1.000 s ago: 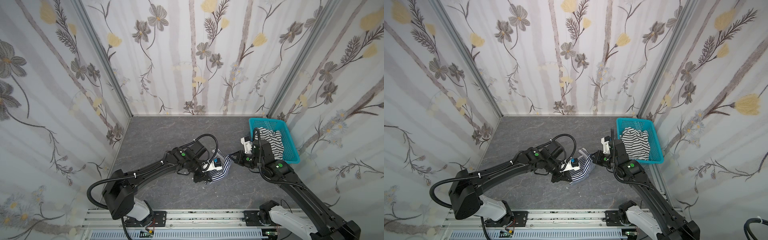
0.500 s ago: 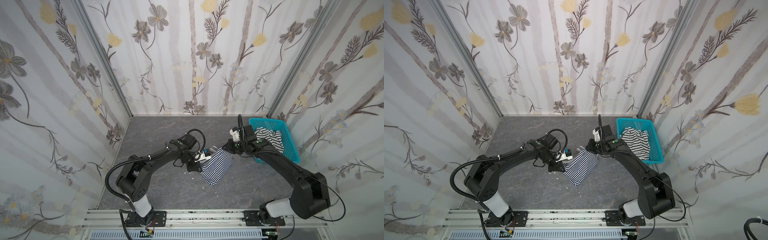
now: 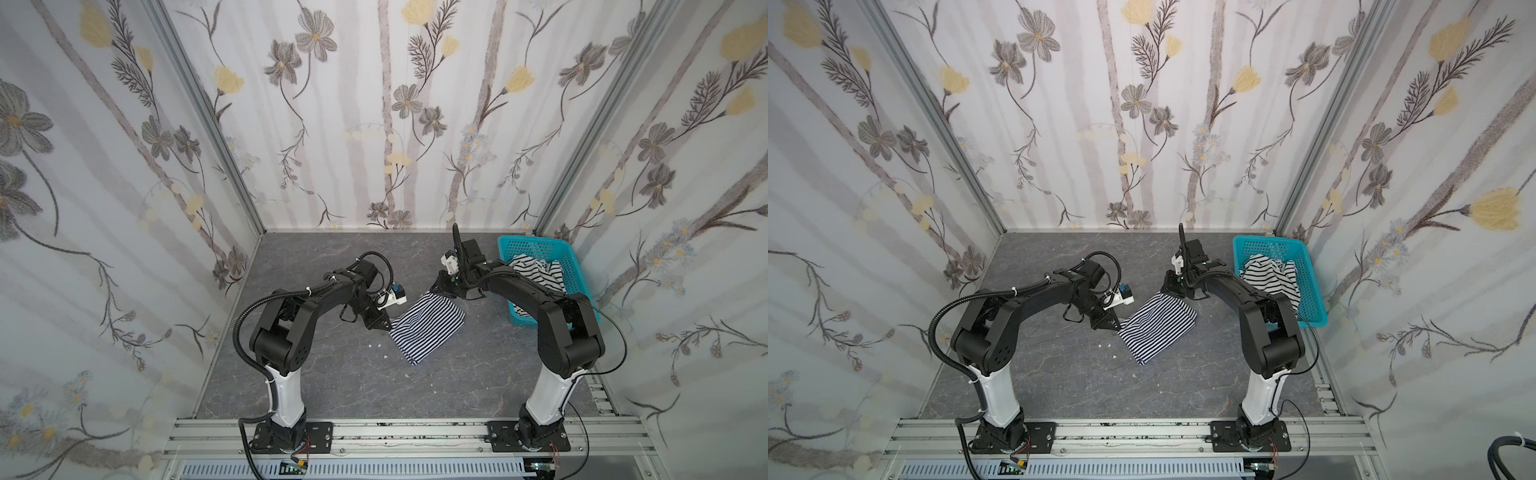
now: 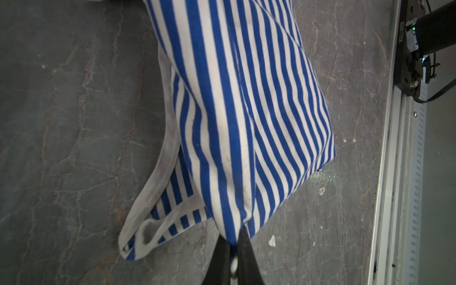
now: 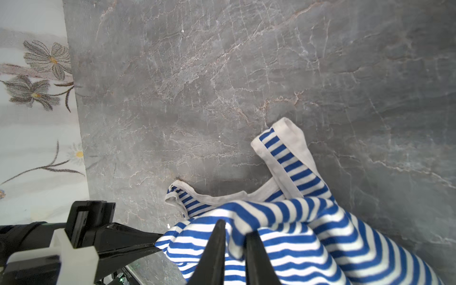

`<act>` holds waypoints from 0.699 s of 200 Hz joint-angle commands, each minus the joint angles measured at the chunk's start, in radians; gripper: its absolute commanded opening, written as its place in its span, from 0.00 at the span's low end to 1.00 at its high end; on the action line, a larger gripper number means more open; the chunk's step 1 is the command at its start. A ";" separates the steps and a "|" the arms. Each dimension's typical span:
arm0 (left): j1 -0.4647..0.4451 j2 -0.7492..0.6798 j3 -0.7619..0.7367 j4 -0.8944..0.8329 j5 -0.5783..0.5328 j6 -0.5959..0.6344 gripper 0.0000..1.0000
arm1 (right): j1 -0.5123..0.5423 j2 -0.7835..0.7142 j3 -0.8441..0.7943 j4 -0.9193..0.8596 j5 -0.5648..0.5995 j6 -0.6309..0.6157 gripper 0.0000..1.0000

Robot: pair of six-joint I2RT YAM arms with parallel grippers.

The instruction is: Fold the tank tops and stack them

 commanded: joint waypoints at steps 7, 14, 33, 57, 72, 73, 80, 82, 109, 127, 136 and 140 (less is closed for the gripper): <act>0.018 0.045 0.069 0.001 0.026 -0.022 0.10 | -0.001 0.031 0.026 0.023 0.002 -0.018 0.21; 0.019 0.055 0.085 0.005 0.024 -0.034 0.11 | -0.001 0.036 0.027 0.027 0.002 -0.018 0.21; 0.024 0.093 0.134 0.011 0.012 -0.066 0.15 | -0.001 0.043 0.030 0.027 0.023 -0.014 0.30; 0.029 0.139 0.186 0.023 -0.027 -0.099 0.22 | 0.003 0.018 0.018 0.027 0.062 -0.008 0.43; 0.035 0.157 0.214 0.034 -0.052 -0.130 0.24 | 0.012 -0.020 -0.007 0.029 0.096 -0.003 0.44; 0.035 0.158 0.215 0.036 -0.054 -0.132 0.24 | 0.013 -0.022 -0.009 0.031 0.097 -0.003 0.44; 0.039 0.158 0.221 0.044 -0.063 -0.148 0.24 | 0.018 -0.040 -0.024 0.035 0.102 -0.002 0.44; 0.040 0.156 0.222 0.046 -0.065 -0.152 0.24 | 0.020 -0.044 -0.029 0.036 0.105 -0.002 0.44; 0.052 0.106 0.207 0.093 -0.122 -0.213 0.28 | 0.045 -0.075 -0.079 0.051 0.121 -0.002 0.40; 0.052 0.059 0.183 0.108 -0.138 -0.236 0.29 | 0.055 -0.069 -0.101 0.066 0.120 -0.006 0.33; 0.049 0.032 0.165 0.109 -0.109 -0.241 0.29 | 0.054 -0.062 -0.109 0.075 0.120 -0.005 0.27; 0.046 0.020 0.156 0.109 -0.096 -0.243 0.29 | 0.054 -0.057 -0.110 0.079 0.118 -0.005 0.26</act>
